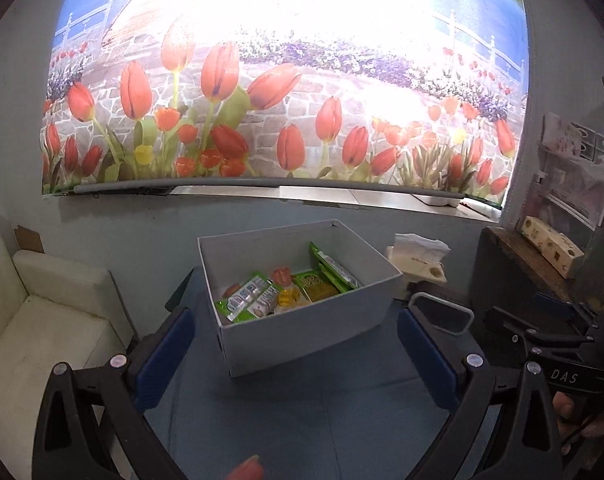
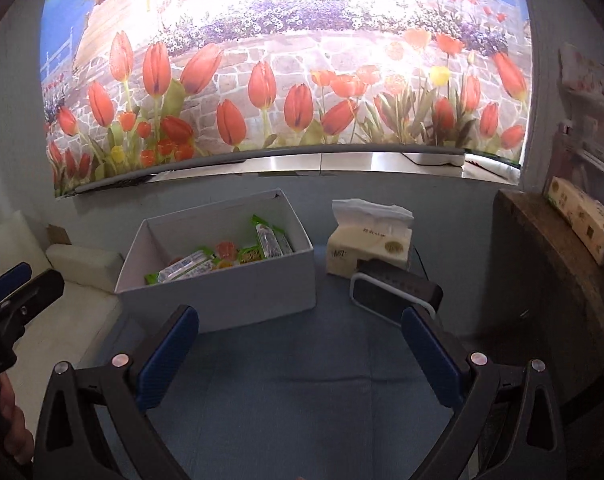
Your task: Organize snacks
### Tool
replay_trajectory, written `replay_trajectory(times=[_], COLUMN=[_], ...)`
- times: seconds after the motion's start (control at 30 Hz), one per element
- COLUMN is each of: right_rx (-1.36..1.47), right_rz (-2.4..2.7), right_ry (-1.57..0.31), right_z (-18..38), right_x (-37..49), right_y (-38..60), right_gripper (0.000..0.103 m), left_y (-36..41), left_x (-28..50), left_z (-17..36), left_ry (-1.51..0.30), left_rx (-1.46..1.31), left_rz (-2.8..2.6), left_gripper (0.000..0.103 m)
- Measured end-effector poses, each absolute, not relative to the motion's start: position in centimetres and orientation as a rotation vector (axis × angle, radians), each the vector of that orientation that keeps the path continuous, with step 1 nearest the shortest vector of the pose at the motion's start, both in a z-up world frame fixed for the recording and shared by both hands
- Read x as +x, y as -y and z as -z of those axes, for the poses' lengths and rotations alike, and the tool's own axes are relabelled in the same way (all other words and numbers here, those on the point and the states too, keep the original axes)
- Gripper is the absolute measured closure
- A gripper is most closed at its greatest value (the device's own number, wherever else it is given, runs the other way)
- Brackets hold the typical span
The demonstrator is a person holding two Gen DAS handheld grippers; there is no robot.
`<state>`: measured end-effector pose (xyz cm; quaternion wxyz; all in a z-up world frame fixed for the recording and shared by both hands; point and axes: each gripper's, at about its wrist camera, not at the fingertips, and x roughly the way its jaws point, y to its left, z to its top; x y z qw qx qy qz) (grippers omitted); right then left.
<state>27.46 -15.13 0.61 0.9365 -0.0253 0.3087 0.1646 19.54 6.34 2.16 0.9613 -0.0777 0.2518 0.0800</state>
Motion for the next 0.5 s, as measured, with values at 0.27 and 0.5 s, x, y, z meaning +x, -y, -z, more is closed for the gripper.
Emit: replay_trajectory(times=[0.27,0.5], right_rx=[-0.112,-0.069], right_rz=[-0.309,-0.32], right_ry=[-0.568,-0.553], right_z=[-3.9,-5.1], right_x=[16.7,13.1], right_y=[18.8,20.3], right_gripper=[0.0,0.0], left_y=[-1.7,0.3], left_x=[10.7,7.9], left_z=[-3.5,-5.1], left_ry=[-0.503,-0.502], left_rx=[-0.102,-0.091], left_rz=[-0.177,-0.144], left_gripper=[0.0,0.0])
